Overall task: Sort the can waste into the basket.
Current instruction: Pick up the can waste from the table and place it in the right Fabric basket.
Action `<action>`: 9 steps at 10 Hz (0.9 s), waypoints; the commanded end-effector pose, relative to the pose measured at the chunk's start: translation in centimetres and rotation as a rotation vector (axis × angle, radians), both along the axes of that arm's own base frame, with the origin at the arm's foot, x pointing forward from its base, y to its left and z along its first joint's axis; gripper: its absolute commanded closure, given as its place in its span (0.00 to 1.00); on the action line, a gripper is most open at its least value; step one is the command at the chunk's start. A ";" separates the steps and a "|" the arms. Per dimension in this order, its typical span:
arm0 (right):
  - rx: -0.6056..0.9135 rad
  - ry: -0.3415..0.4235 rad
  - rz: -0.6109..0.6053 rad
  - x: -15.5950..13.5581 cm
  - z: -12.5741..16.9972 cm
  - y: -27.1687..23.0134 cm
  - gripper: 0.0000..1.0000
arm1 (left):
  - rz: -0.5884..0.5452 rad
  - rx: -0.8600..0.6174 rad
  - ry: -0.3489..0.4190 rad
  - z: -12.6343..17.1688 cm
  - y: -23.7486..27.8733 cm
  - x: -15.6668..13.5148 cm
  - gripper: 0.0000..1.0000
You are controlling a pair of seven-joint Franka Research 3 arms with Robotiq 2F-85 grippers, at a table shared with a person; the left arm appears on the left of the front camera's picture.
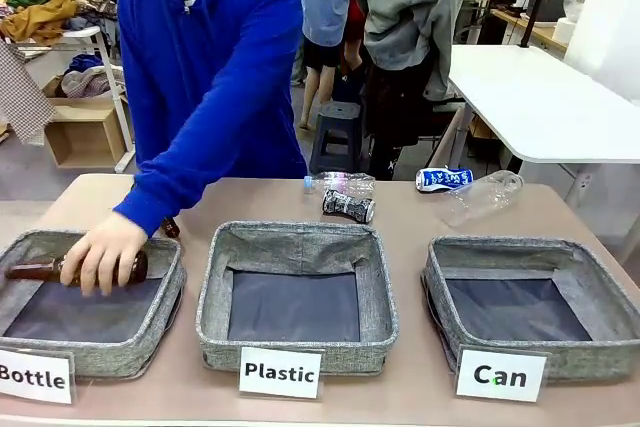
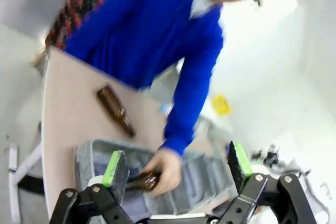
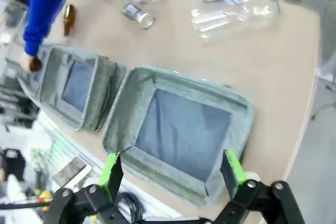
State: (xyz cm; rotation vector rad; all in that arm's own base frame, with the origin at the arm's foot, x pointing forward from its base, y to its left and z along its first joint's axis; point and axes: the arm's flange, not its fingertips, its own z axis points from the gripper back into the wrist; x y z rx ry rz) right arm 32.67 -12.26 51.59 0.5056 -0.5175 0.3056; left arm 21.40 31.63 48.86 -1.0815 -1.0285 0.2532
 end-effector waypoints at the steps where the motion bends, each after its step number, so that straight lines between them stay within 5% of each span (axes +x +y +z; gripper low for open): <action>1: -0.069 -0.136 0.177 4.0 2.1 7.2 0.00 | 0.119 -0.162 -0.130 2.5 7.4 -3.7 0.00; 4: -0.174 -0.242 0.475 8.5 3.5 18.6 0.00 | 0.157 -0.255 -0.136 0.9 10.7 -7.6 0.00; 6: -0.271 -0.404 0.575 10.7 2.4 26.8 0.00 | 0.140 -0.325 -0.170 -0.3 11.3 -9.4 0.00; 7: -0.264 -0.415 0.583 10.9 1.2 29.7 0.00 | 0.149 -0.354 -0.182 -0.7 11.6 -9.8 0.00; 8: -0.249 -0.288 0.557 8.5 3.5 25.8 0.00 | 0.157 -0.330 -0.175 -0.5 11.5 -9.1 0.00; 9: -0.249 -0.288 0.557 8.5 3.5 25.8 0.00 | 0.156 -0.316 -0.169 -0.5 11.3 -8.8 0.00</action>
